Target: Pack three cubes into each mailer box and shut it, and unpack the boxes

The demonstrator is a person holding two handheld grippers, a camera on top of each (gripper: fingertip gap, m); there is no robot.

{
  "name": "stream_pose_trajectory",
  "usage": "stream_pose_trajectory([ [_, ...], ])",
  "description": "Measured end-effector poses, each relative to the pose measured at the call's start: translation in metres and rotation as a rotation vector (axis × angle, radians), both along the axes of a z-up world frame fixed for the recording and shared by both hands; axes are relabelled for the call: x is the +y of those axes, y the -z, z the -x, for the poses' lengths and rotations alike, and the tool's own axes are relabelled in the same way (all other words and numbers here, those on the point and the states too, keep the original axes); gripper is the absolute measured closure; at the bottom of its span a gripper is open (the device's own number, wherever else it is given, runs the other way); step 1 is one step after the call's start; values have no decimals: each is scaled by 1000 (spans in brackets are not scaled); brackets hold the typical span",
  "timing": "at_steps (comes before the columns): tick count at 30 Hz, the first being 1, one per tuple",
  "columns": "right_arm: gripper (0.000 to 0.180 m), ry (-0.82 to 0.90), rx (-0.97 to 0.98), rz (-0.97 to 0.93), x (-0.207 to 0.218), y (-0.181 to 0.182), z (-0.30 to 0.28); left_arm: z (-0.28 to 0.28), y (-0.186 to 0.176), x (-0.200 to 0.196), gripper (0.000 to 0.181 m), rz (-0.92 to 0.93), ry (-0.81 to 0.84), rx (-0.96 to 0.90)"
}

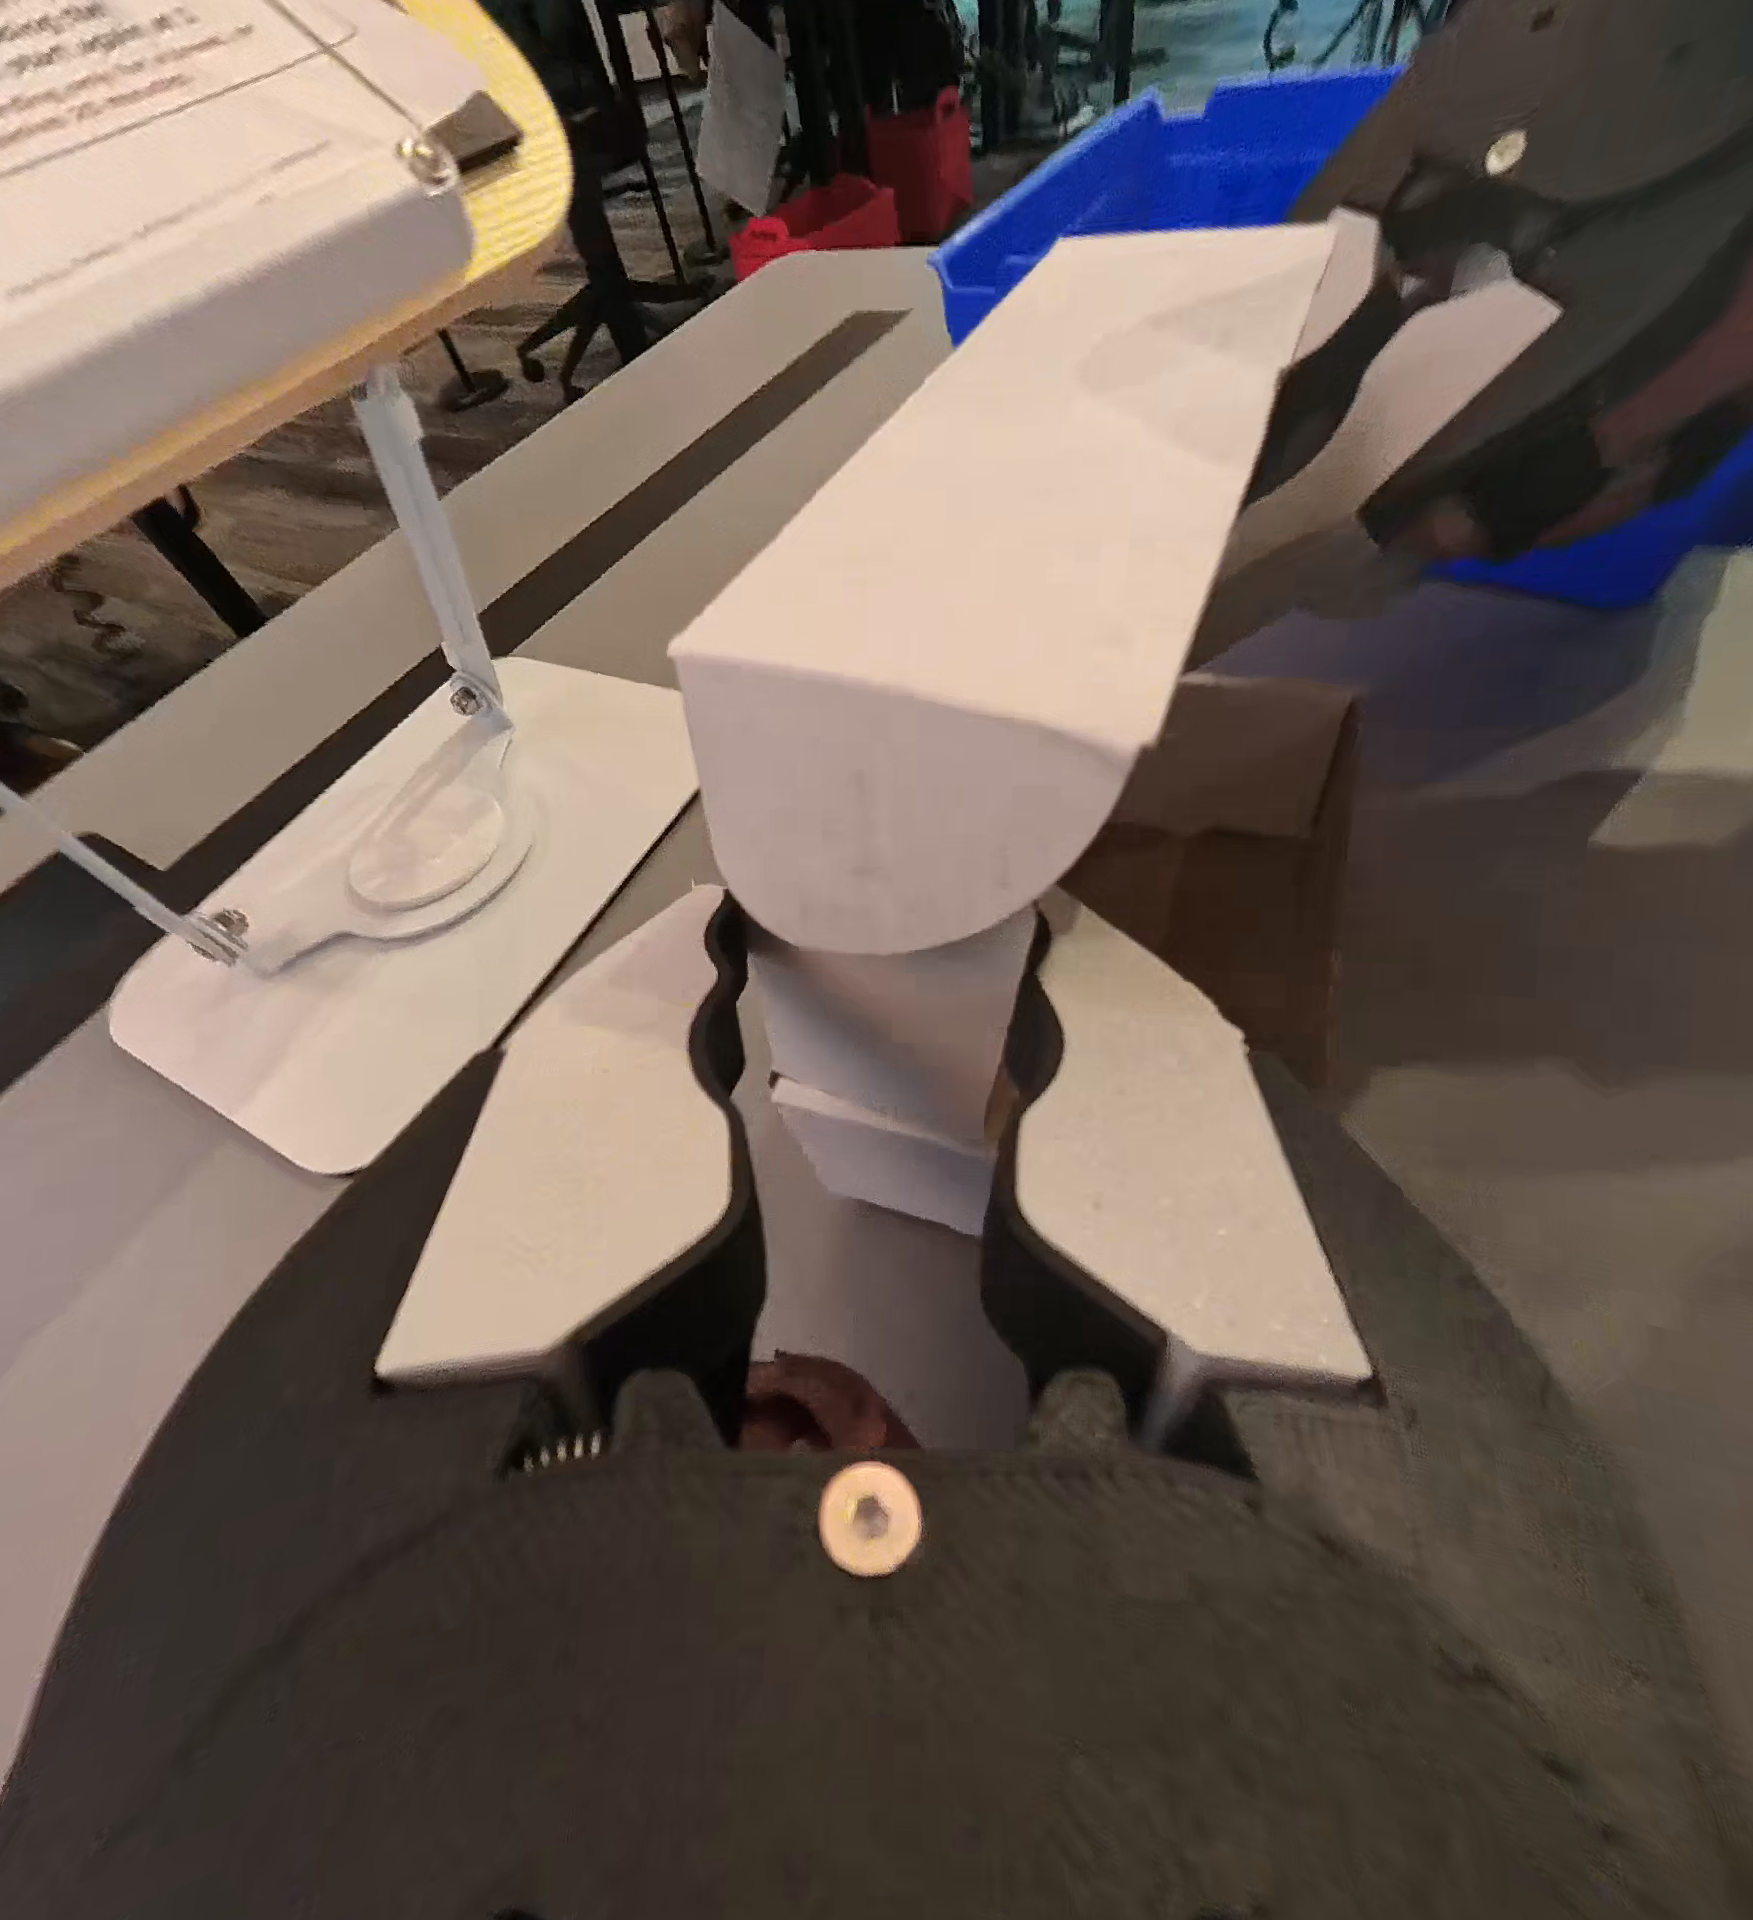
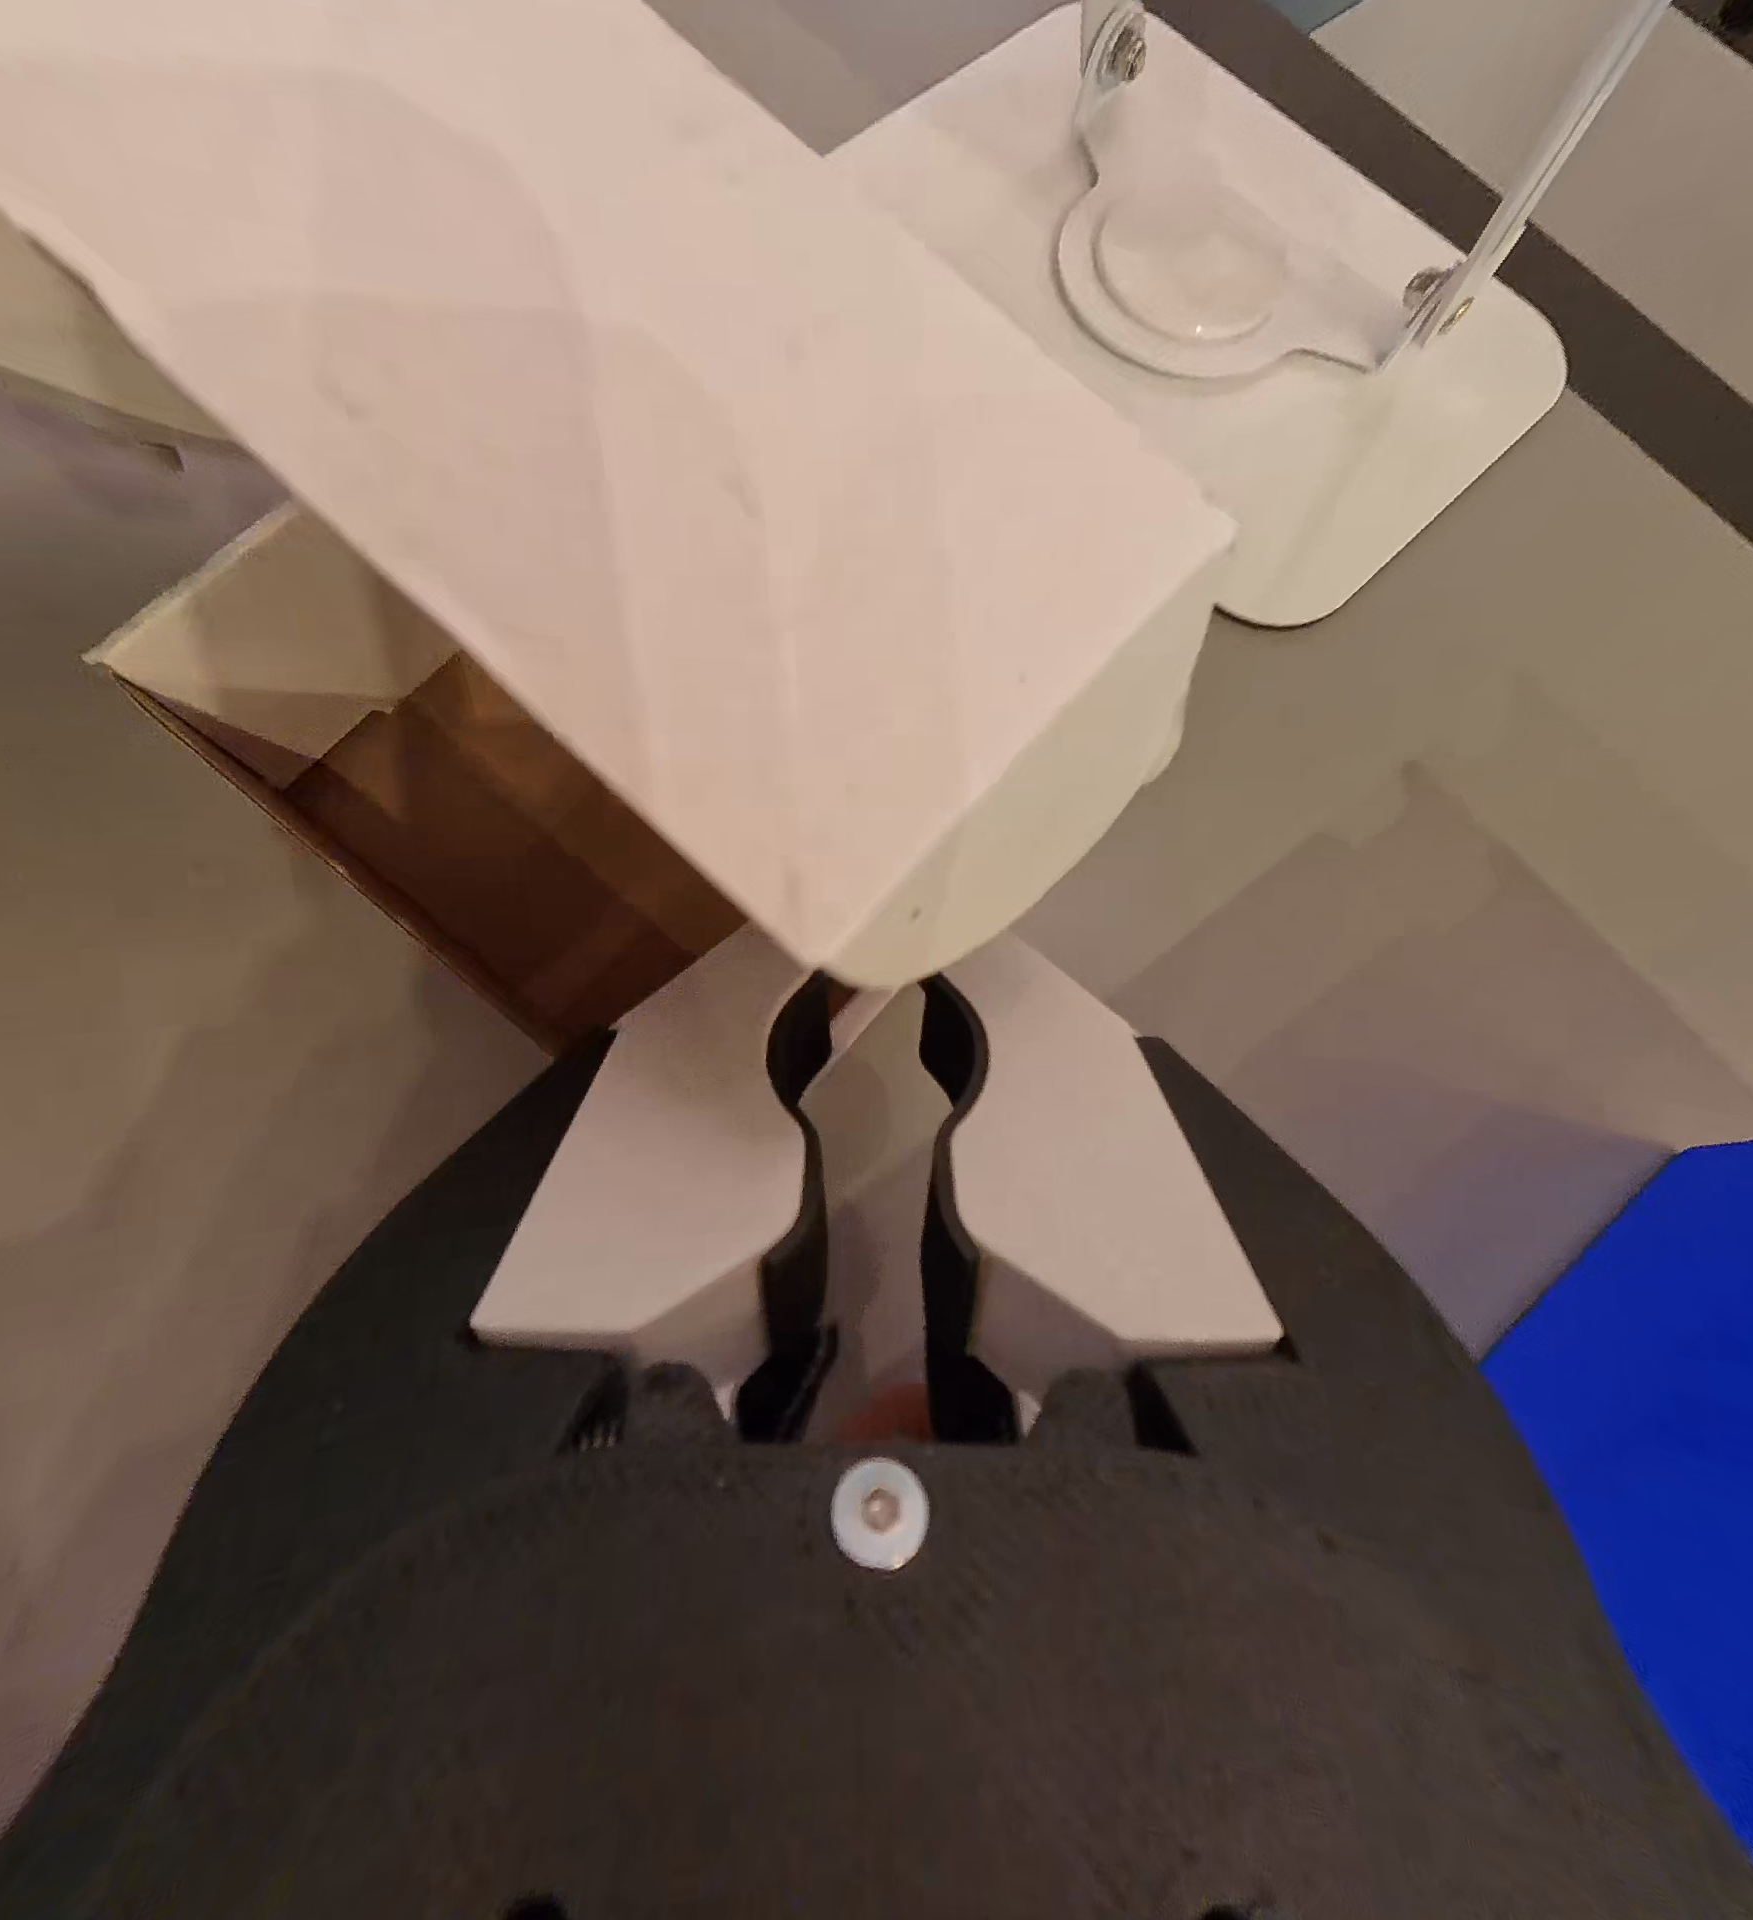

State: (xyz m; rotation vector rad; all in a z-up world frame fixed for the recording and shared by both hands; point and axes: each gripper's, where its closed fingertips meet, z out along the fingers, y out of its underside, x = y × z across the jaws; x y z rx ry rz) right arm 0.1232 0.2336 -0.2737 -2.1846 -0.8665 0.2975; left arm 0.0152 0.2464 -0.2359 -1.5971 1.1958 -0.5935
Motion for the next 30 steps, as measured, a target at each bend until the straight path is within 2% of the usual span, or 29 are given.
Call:
stream_pose_trajectory([
  [12, 174, -17, -87, 59, -18, 8, -4, 4, 13, -12, 133, -174, -10, 141],
  [20, 157, 33, -170, 34, -31, -20, -21, 5, 14, -10, 140, -163, -15, 154],
  [24, 169, -30, -123, 34, -34, -19, -5, 4, 14, -10, 140, -133, -23, 150],
  [30, 172, -39, -125, 10, -29, -11, 0, 1, 12, -9, 139, -29, -128, 121],
])
